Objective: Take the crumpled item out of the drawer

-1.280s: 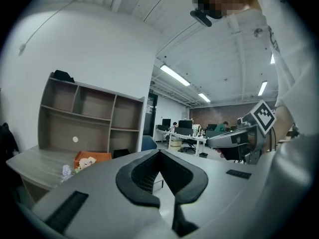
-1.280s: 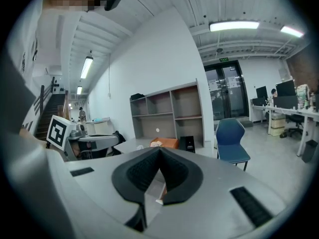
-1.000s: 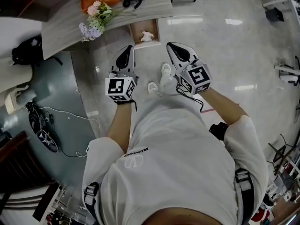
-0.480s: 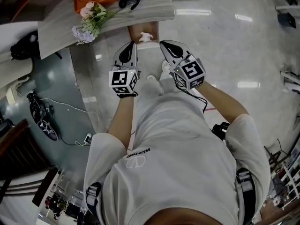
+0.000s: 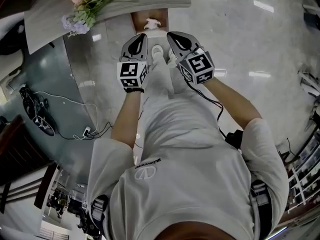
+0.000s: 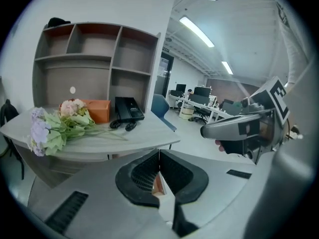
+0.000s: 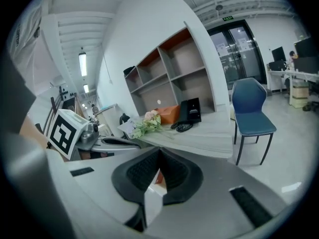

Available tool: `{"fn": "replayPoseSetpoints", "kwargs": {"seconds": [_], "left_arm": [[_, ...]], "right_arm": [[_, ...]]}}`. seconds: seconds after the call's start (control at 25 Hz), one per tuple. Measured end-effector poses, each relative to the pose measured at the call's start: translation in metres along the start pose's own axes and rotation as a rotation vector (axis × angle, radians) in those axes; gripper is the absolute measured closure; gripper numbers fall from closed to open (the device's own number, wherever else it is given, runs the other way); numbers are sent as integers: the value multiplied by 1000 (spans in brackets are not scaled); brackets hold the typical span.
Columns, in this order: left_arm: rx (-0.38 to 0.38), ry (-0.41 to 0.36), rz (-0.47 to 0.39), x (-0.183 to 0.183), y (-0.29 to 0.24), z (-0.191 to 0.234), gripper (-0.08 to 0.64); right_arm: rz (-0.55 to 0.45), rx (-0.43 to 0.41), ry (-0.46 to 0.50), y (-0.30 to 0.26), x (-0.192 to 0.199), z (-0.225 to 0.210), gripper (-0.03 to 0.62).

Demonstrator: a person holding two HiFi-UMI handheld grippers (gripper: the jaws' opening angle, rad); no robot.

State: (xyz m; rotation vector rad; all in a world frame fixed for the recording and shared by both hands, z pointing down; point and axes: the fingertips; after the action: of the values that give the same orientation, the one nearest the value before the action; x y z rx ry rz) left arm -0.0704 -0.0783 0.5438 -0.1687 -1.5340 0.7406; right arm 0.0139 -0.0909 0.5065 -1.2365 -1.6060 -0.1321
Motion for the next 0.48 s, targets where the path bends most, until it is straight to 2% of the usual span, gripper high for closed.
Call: {"fn": "replayPoseSetpoints", "kwargs": {"seconds": [0.2,0.36,0.48], "left_arm": [[32,-40,42,29,-32,3,558],[28,22,53,58,-60,10,557],[23,34,72,80,-80,12,557]], "right_arm": [[33,30,-48,-34,30,-23,591],[56,67,-94,-59,62,-44,591],[69,101,-92,-79,82,-57,591]]}}
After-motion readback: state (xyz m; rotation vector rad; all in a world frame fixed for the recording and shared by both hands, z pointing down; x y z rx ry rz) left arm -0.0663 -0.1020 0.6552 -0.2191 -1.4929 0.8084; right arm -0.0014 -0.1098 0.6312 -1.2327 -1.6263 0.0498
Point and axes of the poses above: the fingertips, and each gripper's own axes: y backward along the fingers, z to its left, x out of its underside, and after that the axes turned 8 degrees about -y, right-handed
